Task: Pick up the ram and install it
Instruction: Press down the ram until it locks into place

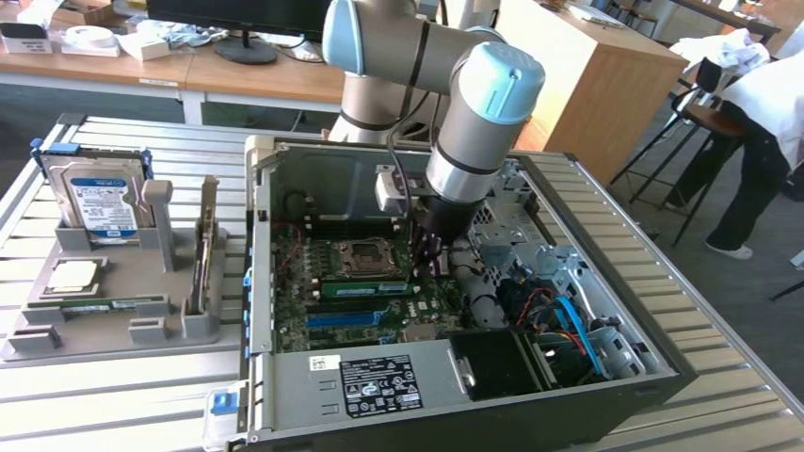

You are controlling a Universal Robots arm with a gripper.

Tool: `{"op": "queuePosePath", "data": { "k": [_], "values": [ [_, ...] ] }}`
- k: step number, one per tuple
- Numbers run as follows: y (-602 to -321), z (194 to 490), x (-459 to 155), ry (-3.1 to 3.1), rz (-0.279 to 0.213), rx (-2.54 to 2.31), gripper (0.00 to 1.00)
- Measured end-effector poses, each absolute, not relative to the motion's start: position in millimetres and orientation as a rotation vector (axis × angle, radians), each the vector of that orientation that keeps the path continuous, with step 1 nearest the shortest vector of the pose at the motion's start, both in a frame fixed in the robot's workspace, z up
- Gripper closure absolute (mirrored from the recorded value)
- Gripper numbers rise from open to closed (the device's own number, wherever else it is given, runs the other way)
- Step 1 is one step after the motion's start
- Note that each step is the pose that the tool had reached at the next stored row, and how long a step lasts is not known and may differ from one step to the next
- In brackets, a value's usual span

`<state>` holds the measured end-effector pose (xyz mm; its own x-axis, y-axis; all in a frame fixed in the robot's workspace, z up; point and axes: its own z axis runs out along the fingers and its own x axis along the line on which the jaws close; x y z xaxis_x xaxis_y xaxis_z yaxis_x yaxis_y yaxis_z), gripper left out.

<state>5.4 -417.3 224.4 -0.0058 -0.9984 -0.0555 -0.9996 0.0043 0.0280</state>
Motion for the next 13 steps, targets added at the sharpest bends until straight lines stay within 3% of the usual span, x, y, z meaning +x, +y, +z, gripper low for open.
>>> {"op": "queuePosePath", "data": {
  "k": [13],
  "values": [
    [-417.3,222.6,5.4,2.212,0.092,-2.201,0.9]
  ]
}}
